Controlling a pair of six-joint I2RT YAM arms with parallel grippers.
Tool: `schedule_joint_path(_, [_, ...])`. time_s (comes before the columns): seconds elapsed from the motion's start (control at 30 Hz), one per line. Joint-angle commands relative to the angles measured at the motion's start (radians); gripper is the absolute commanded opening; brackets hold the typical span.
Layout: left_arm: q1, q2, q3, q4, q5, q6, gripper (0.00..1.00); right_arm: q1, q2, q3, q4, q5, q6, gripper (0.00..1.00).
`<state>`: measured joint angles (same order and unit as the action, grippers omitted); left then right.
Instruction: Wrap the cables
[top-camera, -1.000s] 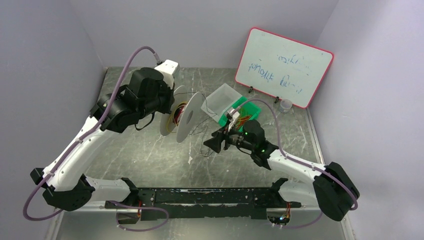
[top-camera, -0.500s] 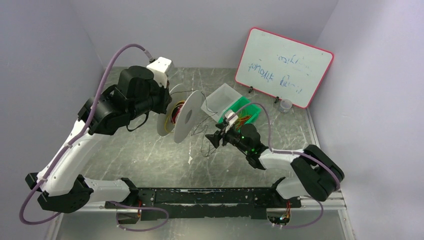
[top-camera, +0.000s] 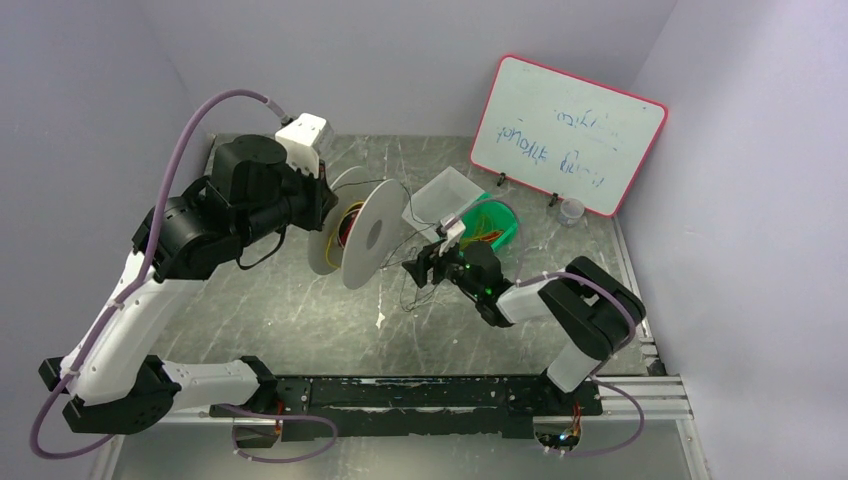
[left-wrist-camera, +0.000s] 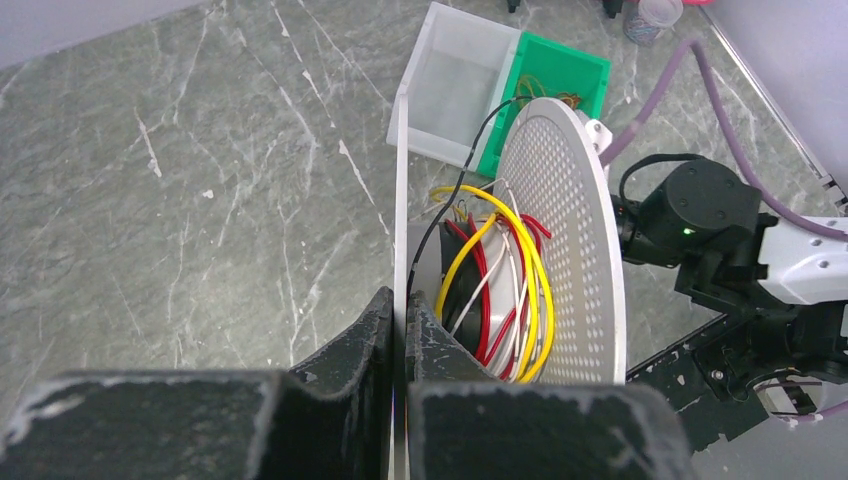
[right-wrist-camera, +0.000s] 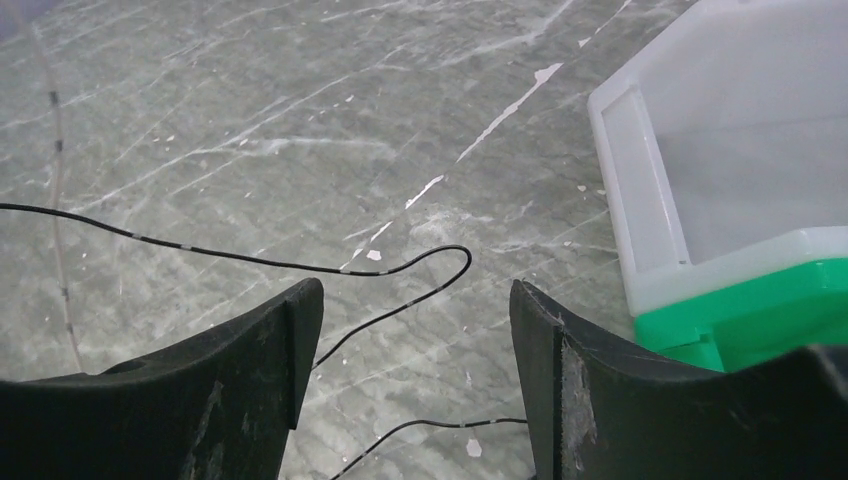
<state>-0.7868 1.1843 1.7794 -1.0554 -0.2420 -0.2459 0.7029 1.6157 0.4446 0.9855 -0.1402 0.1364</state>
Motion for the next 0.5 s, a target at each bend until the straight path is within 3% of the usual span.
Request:
schedule_joint_path(0.0, [0.007, -0.027, 0.045, 0.04, 0.026, -0.02, 0.07, 0.006, 0.072, 0.032, 0.104, 0.026, 0.078, 0.71])
schedule_joint_path(0.23, [0.006, -0.039, 0.052, 0.033, 0.023, -0.023, 0.07, 0.007, 0.156, 0.075, 0.142, 0.012, 0.115, 0.66])
schedule_joint_path(0.47, [0.007, -0.039, 0.065, 0.025, 0.026, -0.025, 0.07, 0.007, 0.209, 0.114, 0.153, -0.004, 0.122, 0.49])
